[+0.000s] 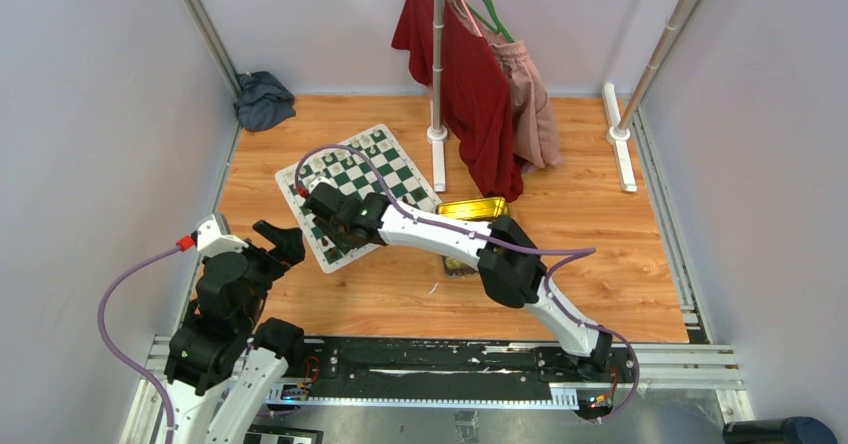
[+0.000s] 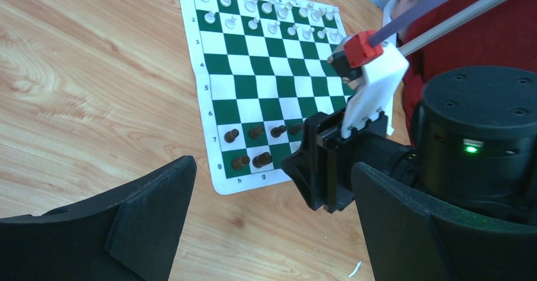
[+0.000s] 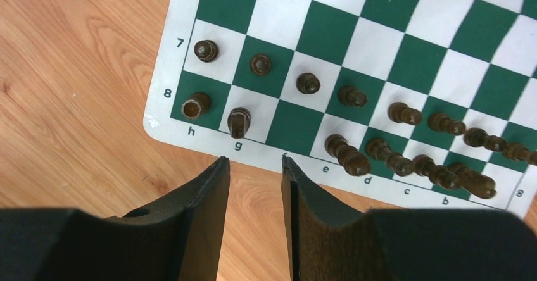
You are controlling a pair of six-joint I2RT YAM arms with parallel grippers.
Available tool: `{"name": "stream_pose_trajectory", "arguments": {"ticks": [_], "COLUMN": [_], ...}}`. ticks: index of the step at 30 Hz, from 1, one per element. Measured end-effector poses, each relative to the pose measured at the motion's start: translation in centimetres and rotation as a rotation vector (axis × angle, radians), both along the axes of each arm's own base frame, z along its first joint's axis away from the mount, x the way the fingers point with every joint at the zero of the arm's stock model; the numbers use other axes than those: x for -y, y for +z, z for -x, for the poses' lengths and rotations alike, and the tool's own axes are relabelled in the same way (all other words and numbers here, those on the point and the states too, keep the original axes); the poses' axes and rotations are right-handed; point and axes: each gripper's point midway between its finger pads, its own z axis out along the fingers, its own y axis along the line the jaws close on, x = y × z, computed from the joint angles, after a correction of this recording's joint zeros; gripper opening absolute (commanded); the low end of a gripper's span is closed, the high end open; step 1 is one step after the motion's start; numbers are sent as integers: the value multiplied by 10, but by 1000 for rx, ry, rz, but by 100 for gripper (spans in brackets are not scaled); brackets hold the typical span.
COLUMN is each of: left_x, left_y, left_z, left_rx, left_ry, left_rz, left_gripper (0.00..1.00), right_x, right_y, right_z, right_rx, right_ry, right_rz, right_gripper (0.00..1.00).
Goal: Set up the chess pieces on the board
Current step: Place the chess piece on the chessboard, then pick up the chess piece from the storage box.
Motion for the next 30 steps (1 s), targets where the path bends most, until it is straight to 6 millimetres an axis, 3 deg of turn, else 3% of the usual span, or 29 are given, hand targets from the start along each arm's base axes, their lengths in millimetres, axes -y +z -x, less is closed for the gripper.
{"name": "stream_pose_trajectory", "arguments": {"ticks": [9, 17, 25, 30], "left_x": [0, 3, 5, 5], "left_y": [0, 3, -1, -2], "left_z": [0, -3, -8, -9], "left_rx": [2, 12, -6, -14], "left_ry": [-1, -10, -25, -32], "left_rz": [1, 3, -17, -41], "left_gripper": [100, 100, 100, 100], "right_x": [18, 50, 110, 176], "right_y": [33, 54, 88, 104], "right_z": [0, -2, -5, -10], "right_rx": [47, 105, 186, 215], "right_ry": [-27, -78, -193, -315], "right_rz": [-26, -13, -11, -20], "right_gripper": [41, 40, 40, 39]}}
